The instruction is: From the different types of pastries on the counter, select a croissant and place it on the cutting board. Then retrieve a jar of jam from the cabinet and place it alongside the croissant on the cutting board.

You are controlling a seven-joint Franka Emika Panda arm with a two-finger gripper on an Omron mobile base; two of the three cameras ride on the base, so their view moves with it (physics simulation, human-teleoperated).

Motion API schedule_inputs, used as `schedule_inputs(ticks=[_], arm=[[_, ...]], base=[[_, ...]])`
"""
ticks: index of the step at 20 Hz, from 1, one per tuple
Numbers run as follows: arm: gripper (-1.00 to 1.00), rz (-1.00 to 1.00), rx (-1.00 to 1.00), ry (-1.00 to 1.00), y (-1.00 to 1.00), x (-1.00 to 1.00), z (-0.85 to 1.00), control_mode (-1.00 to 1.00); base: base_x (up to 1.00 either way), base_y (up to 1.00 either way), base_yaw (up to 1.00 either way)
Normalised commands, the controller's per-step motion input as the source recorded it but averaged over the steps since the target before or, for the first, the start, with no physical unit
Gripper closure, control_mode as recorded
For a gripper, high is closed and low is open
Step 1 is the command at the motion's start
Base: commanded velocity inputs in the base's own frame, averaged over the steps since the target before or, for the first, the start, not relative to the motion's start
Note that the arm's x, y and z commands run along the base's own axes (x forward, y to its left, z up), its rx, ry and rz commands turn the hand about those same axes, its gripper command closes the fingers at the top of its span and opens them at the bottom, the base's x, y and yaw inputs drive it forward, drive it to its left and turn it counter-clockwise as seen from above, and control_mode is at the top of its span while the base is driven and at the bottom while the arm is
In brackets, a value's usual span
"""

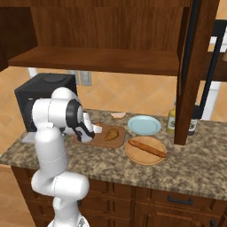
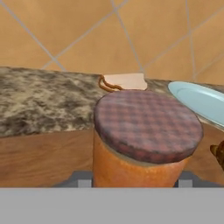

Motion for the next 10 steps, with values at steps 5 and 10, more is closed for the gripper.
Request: schedule_inputs(ticks=[5,10], arm=[[-1.00,0.00,0.00,-0.13,-0.22,-0.59,-0.61,-1.00],[-1.00,0.00,-0.01,-0.18,-0.17,-0.92,-0.44,-1.00]], base=[[0.00,0.00,0.00],[0.00,0.00,0.00]])
